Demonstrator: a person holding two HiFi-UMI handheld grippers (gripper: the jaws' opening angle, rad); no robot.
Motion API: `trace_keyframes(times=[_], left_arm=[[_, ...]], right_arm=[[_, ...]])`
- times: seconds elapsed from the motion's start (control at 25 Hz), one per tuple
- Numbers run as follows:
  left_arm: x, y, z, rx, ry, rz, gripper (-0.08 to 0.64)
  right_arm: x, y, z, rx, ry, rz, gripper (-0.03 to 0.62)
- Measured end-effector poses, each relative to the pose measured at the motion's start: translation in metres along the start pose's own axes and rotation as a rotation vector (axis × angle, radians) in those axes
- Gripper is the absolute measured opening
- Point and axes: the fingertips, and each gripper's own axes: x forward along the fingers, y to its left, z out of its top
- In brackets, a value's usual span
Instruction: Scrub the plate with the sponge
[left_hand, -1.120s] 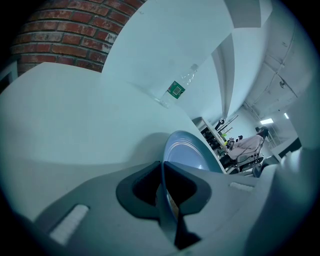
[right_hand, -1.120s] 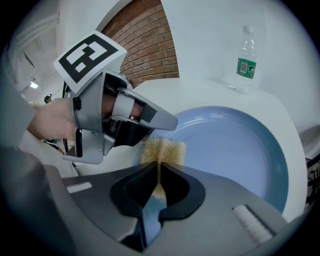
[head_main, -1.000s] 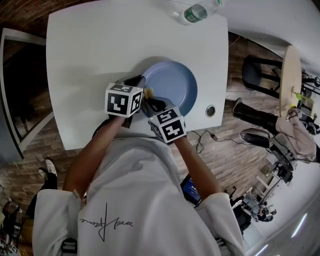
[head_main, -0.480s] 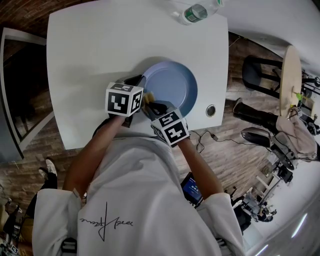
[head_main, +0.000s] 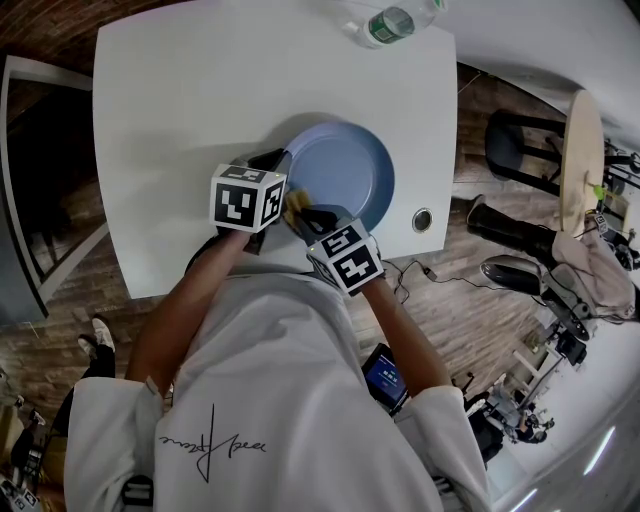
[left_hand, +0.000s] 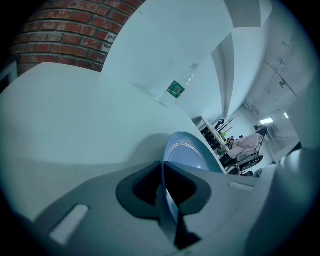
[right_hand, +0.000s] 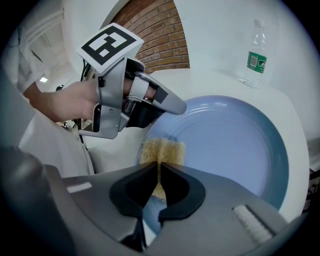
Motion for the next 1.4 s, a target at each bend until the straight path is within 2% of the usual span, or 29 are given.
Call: trace_keyframes(times=[1.04,1.4], left_arm=[[-0.002,0.000,-0.001,0.010,0.001,0.000,0.035],[-0.002,-0.001,-0.002,0.009,0.000,0.000,0.035]], right_arm=[[-0.009,-0.002,-0.023,0.007,0.044,0.031,0.026],[-0.014,-0.006,-0.033,-0.019,0.074,0.033,0.026]])
